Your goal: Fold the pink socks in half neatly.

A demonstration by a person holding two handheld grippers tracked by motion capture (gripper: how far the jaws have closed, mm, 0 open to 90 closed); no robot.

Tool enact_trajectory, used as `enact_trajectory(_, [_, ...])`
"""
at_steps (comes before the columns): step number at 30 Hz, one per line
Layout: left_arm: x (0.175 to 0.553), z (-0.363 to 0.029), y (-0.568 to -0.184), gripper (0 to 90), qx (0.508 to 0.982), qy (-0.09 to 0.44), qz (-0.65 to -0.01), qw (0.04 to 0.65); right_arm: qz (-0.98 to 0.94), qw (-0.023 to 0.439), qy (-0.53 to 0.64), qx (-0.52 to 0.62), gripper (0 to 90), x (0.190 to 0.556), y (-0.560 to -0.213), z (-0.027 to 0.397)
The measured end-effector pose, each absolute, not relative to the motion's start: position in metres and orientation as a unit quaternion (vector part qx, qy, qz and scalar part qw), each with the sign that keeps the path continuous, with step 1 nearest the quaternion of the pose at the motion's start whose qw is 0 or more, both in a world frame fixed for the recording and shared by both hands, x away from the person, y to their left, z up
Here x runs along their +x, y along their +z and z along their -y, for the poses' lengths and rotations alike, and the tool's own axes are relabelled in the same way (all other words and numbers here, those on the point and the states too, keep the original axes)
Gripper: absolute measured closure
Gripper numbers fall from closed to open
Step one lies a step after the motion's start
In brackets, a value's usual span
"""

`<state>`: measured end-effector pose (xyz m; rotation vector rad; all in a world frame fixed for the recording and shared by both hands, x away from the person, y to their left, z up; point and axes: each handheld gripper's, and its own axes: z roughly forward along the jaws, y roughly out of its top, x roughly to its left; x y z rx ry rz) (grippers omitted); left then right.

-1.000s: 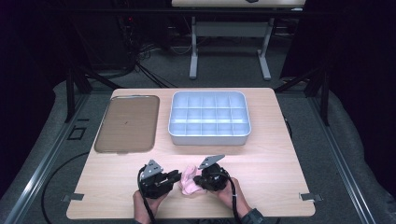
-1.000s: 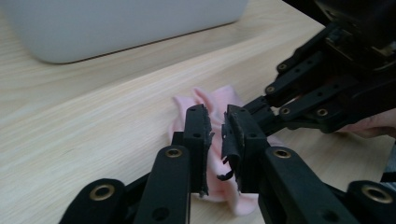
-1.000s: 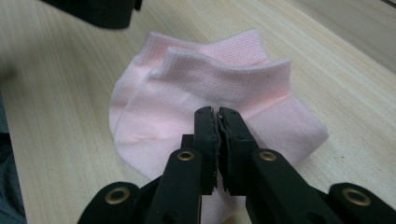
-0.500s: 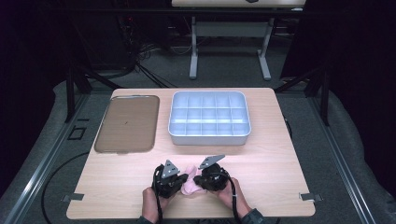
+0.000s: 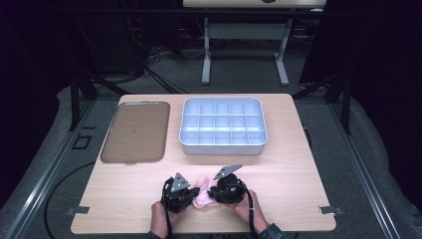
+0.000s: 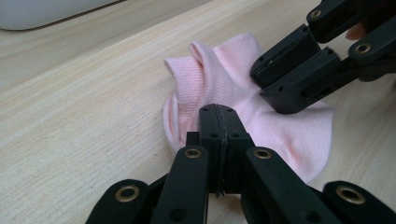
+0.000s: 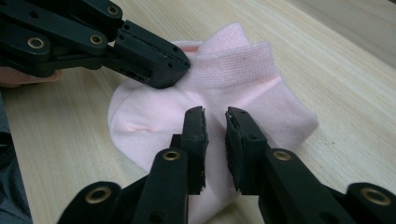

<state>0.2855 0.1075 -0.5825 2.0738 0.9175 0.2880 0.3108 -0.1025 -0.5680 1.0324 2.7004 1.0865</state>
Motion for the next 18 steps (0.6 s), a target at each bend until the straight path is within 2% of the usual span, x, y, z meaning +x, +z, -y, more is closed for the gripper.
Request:
enact_trajectory(3, [0.285,-0.108,-0.583,89.9,0.823,0.112,-0.366,0.419,-0.864,0.011,0.36,0.352,70.8,0.312,-0.568,0.108])
enact_trajectory(11, [0.284,-0.11,-0.586,89.9,0.817,0.113,-0.369,0.428,-0.835,0.025,0.358,0.417,63.8,0.307,-0.566,0.134])
enact_trajectory(18, [0.283,-0.109,-0.586,89.9,0.818,0.115,-0.369,0.427,-0.84,0.029,0.346,0.417,62.7,0.305,-0.57,0.124])
